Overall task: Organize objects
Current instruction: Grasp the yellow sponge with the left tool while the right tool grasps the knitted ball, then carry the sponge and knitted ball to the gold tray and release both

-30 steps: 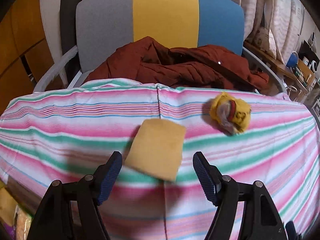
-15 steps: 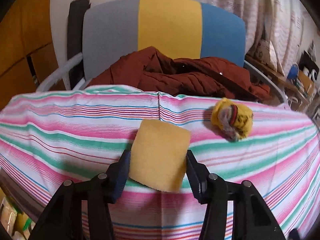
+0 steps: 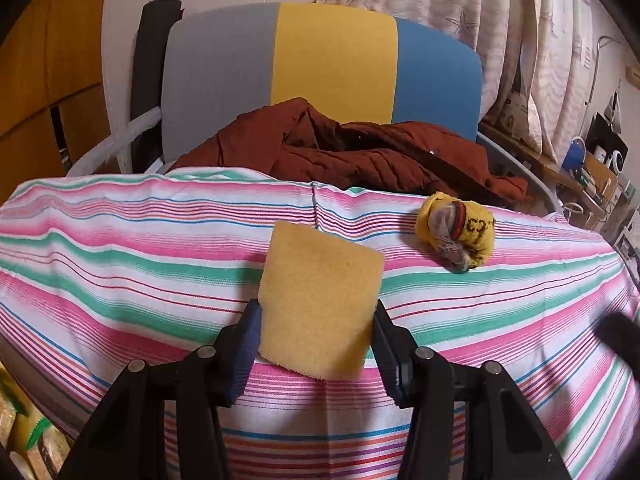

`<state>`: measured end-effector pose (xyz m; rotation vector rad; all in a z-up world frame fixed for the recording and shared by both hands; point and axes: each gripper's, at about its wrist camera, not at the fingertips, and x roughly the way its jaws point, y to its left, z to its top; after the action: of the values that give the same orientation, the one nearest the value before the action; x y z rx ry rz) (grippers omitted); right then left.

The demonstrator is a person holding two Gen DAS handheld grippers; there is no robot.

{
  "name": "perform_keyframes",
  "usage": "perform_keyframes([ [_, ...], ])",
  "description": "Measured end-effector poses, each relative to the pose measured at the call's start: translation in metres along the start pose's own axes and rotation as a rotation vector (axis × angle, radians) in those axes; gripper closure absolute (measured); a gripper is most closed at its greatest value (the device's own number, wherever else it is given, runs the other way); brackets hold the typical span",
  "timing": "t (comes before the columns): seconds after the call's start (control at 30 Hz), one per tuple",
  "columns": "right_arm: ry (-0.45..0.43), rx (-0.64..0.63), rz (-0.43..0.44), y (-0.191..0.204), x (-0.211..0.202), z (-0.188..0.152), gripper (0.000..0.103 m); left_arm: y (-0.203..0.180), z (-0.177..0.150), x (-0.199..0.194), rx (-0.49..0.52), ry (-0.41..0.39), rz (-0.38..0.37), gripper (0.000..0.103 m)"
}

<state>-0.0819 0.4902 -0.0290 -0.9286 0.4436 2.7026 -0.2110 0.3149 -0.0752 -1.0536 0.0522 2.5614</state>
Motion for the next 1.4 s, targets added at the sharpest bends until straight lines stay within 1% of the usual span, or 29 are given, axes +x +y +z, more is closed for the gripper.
perform_keyframes([
  [0.07, 0.0, -0.027, -0.019, 0.005, 0.021, 0.02, 0.018, 0.001, -0.001, 0.002, -0.004, 0.006, -0.002, 0.05],
  [0.2, 0.022, -0.032, -0.019, 0.012, 0.063, 0.044, 0.018, 0.003, -0.003, 0.004, -0.015, 0.01, -0.01, 0.05],
  [0.27, 0.025, -0.061, -0.028, 0.018, 0.077, 0.047, 0.018, 0.003, -0.004, 0.004, -0.016, 0.006, -0.012, 0.05],
  [0.37, 0.017, -0.161, -0.025, 0.036, 0.101, 0.049, 0.018, 0.003, -0.004, 0.004, -0.014, 0.004, -0.011, 0.05],
  [0.4, 0.013, -0.191, -0.026, 0.042, 0.106, 0.047, 0.02, 0.003, -0.004, 0.004, -0.014, 0.005, -0.012, 0.05],
  [0.47, 0.031, -0.234, -0.067, 0.051, 0.12, 0.047, 0.023, 0.003, -0.005, 0.004, -0.017, 0.004, -0.014, 0.05],
  [0.53, 0.037, -0.209, -0.066, 0.049, 0.127, 0.052, 0.033, 0.004, -0.005, 0.006, -0.016, 0.01, -0.011, 0.05],
  [0.57, 0.029, -0.188, -0.056, 0.047, 0.129, 0.054, 0.034, 0.004, -0.005, 0.007, -0.018, 0.013, -0.012, 0.05],
  [0.6, 0.024, -0.168, -0.051, 0.044, 0.13, 0.056, 0.037, 0.004, -0.005, 0.006, -0.019, 0.011, -0.014, 0.05],
  [0.63, 0.03, -0.15, -0.048, 0.041, 0.134, 0.058, 0.048, 0.005, -0.006, 0.006, -0.02, 0.011, -0.015, 0.05],
  [0.67, 0.041, -0.143, -0.044, 0.04, 0.137, 0.057, 0.053, 0.005, -0.006, 0.006, -0.021, 0.011, -0.017, 0.05],
  [0.7, 0.048, -0.139, -0.041, 0.039, 0.139, 0.056, 0.055, 0.005, -0.006, 0.007, -0.022, 0.011, -0.017, 0.05],
  [0.8, 0.022, -0.16, -0.045, 0.043, 0.135, 0.054, 0.064, 0.006, -0.006, 0.007, -0.021, 0.01, -0.02, 0.05],
  [0.87, 0.005, -0.179, -0.052, 0.048, 0.128, 0.048, 0.066, 0.006, -0.006, 0.006, -0.023, 0.01, -0.021, 0.05],
  [0.93, -0.01, -0.172, -0.055, 0.049, 0.118, 0.042, 0.068, 0.006, -0.006, 0.006, -0.022, 0.01, -0.021, 0.05],
  [1.0, -0.019, -0.141, -0.055, 0.045, 0.106, 0.033, 0.068, 0.006, -0.006, 0.006, -0.023, 0.01, -0.022, 0.05],
  [1.17, -0.055, -0.079, -0.103, 0.036, 0.07, 0.01, 0.068, 0.005, -0.005, 0.006, -0.022, 0.013, -0.019, 0.05],
  [1.27, -0.066, -0.067, -0.118, 0.036, 0.05, -0.005, 0.068, 0.004, -0.005, 0.005, -0.008, 0.031, -0.01, 0.05],
  [1.4, -0.077, -0.052, -0.126, 0.036, 0.026, -0.022, 0.068, 0.003, -0.014, -0.006, 0.004, 0.061, 0.003, 0.05],
])
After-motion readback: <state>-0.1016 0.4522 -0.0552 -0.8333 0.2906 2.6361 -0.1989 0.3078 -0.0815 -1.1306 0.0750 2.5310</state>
